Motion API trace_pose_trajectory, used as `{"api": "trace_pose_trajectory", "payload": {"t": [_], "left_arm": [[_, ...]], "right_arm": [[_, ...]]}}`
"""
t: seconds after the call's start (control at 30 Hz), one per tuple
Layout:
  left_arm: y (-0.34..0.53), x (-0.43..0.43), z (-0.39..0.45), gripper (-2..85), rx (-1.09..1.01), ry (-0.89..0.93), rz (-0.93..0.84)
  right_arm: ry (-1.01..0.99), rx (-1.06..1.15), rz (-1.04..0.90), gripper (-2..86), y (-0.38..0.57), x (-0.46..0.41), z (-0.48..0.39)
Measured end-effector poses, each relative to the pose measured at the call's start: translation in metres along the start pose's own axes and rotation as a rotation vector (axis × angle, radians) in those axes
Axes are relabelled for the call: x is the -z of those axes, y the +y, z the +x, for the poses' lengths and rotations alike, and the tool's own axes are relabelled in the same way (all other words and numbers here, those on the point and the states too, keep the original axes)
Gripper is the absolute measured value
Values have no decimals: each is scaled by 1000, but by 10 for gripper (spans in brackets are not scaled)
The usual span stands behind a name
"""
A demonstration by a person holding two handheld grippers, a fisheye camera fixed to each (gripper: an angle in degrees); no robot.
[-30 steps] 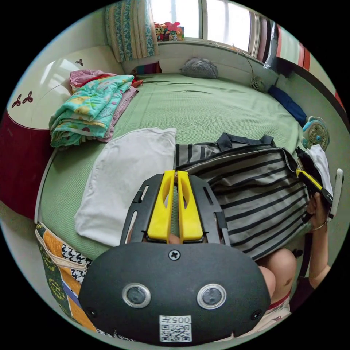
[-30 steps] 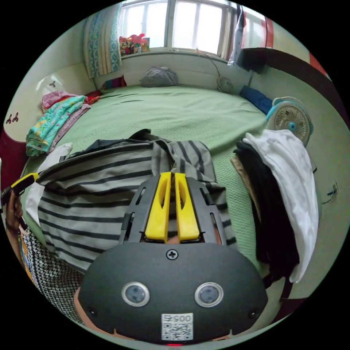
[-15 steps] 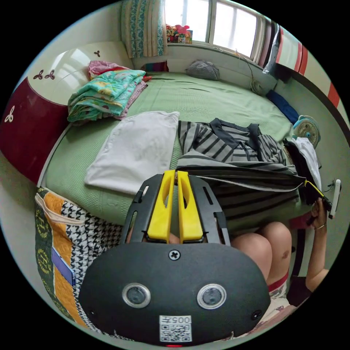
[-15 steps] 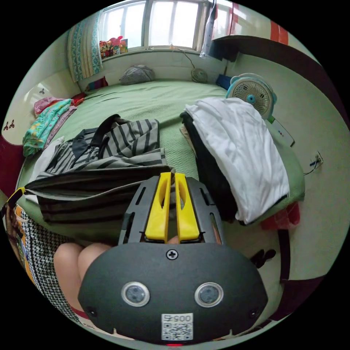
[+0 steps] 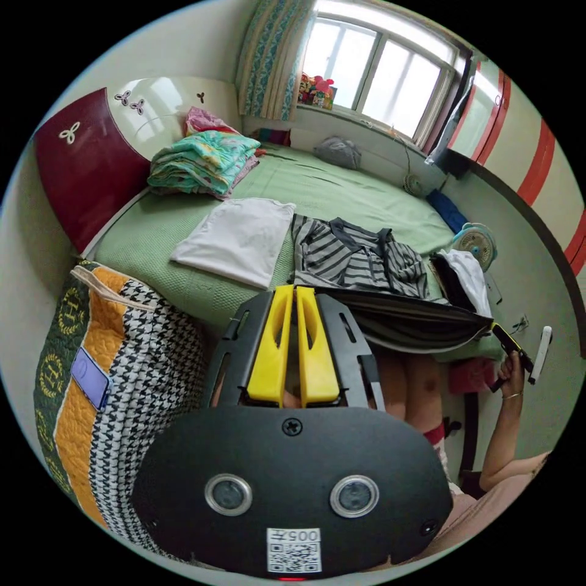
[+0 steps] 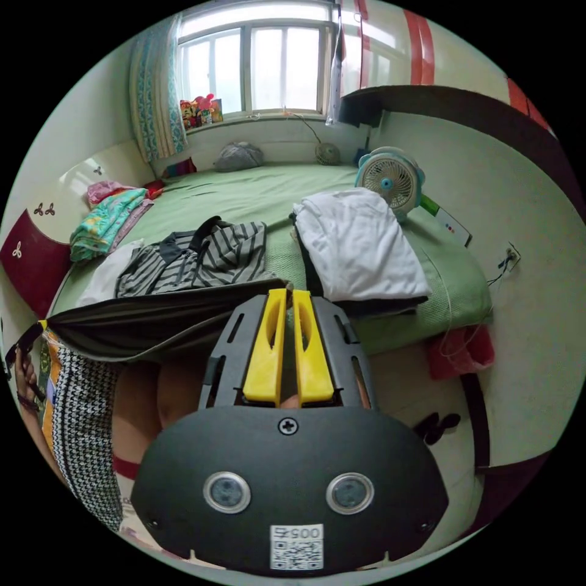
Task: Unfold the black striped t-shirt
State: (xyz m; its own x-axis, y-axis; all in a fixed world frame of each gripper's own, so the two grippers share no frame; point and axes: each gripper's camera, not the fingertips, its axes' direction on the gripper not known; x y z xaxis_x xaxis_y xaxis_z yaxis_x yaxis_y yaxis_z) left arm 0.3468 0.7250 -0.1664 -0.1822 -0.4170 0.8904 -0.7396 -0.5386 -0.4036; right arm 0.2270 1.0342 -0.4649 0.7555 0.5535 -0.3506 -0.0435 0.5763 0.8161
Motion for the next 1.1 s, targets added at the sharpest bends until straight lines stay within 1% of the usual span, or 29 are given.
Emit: {"api": "trace_pose_trajectory", "payload": {"t": [0.3, 0.53, 0.6, 0.67, 0.73, 0.83, 0.93, 1.1], "left_arm": [[61, 83, 3, 5, 6, 65, 76], [102, 115, 11, 16, -24, 1, 46], [114, 115, 7, 28, 10, 28, 19], [125, 116, 0, 45, 51, 11, 27], [133, 116, -9, 52, 95, -92, 7], [132, 111, -14, 34, 130, -188, -20], [122, 98, -4, 33, 107, -132, -13], [87, 52, 30, 54, 3, -18, -58]], "right_arm": [[-78, -30, 71, -12, 41, 81, 37], [-64, 96, 67, -12, 75, 127, 47], [-52, 116, 32, -9, 85, 126, 49], [-92, 155, -66, 10, 98, 117, 52], [-120, 168, -134, 29, 105, 112, 56], [-149, 187, -156, 68, 107, 112, 63], [-238, 149, -113, 83, 94, 115, 70], [-293, 92, -70, 86, 57, 97, 51]]}}
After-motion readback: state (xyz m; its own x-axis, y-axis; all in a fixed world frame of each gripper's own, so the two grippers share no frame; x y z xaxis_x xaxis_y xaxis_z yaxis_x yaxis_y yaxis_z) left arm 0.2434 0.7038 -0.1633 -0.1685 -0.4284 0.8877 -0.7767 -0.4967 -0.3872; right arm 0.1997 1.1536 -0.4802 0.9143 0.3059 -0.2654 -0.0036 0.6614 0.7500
